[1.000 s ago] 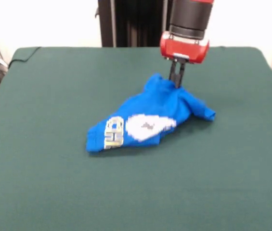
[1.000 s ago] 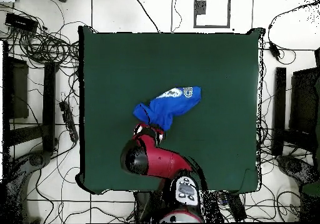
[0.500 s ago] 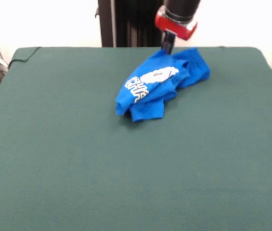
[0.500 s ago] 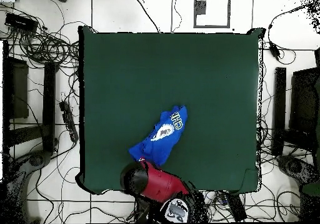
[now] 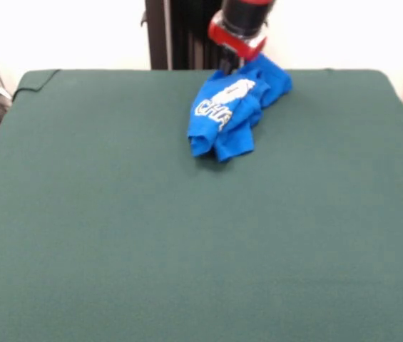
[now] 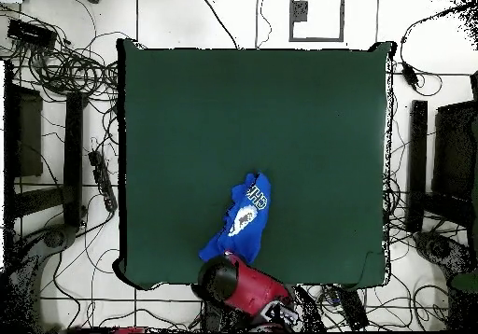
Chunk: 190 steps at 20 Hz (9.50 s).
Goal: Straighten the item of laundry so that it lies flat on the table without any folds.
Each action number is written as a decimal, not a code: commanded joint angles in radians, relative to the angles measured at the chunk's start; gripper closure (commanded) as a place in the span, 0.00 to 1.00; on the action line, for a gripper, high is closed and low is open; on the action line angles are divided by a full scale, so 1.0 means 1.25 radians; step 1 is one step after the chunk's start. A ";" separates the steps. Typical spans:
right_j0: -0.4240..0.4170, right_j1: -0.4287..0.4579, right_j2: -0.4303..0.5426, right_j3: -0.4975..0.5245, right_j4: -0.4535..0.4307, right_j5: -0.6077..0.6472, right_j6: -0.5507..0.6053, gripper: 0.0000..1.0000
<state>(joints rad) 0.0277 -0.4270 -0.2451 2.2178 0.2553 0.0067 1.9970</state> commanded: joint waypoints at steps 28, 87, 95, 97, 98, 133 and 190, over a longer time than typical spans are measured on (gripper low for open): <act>0.011 -0.003 0.116 -0.126 -0.048 -0.176 0.064 0.00; 0.134 -0.174 -0.080 -0.227 -0.273 0.229 0.065 0.00; 0.126 -0.132 -0.067 -0.219 -0.268 0.060 0.129 0.00; 0.113 -0.128 -0.049 -0.209 -0.262 0.036 0.128 0.00; 0.108 -0.128 -0.042 -0.204 -0.260 0.028 0.128 0.00; 0.112 -0.123 0.016 -0.295 -0.303 -0.052 0.059 0.00; 0.102 -0.122 0.165 -0.269 -0.289 -0.122 0.116 0.00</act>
<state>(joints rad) 0.0962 -0.5170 -0.1654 1.8776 -0.1638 -0.2973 1.9970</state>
